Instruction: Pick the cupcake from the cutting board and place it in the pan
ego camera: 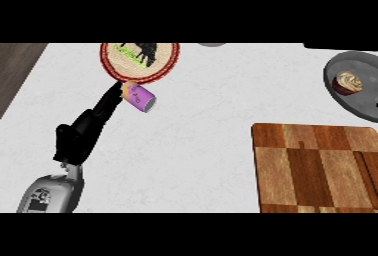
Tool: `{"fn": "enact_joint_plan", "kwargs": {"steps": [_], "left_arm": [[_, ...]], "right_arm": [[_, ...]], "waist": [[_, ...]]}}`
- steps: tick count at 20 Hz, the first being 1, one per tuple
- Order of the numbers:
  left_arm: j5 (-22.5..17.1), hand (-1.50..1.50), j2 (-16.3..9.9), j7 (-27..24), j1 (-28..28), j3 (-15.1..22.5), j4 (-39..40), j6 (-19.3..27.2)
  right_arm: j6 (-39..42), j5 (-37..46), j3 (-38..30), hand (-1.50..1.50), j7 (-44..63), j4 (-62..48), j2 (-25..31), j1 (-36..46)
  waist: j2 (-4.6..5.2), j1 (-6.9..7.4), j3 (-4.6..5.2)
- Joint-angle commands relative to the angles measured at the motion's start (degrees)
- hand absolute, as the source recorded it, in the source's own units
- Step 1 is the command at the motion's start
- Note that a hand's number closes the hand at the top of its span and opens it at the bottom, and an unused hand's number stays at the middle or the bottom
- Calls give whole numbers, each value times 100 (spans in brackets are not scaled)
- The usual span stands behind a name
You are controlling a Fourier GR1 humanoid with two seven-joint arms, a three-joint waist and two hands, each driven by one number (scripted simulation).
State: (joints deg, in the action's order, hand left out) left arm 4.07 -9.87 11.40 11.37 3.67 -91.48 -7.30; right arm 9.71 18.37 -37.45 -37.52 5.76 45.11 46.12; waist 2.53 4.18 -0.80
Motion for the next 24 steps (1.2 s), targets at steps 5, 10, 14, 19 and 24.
{"fn": "enact_joint_plan", "kwargs": {"steps": [5, 10, 14, 19, 24], "left_arm": [[-107, 0, -114, 57, -215, -105, -193, -91], [-73, 0, -32, -14, -232, -68, -111, -53], [-73, 0, -42, 53, -109, -198, 11, 24], [105, 0, 46, 65, -109, -56, -88, 134], [-34, 0, 36, 115, -207, -90, -165, 26]], "right_arm": [[1040, -278, -254, -150, -1106, 148, 241, -772], [1422, -305, -266, -150, -1530, 174, 246, -1270], [1462, -343, -265, -150, -1711, 264, 66, -1465], [1616, -410, -286, -150, -1815, 407, 149, -1630], [1436, -451, -284, -150, -2001, 461, -81, -1879]], "waist": [[-69, -31, -1], [-86, -122, 5], [-106, -173, 17], [-121, -183, 16], [-135, -160, 16]]}}
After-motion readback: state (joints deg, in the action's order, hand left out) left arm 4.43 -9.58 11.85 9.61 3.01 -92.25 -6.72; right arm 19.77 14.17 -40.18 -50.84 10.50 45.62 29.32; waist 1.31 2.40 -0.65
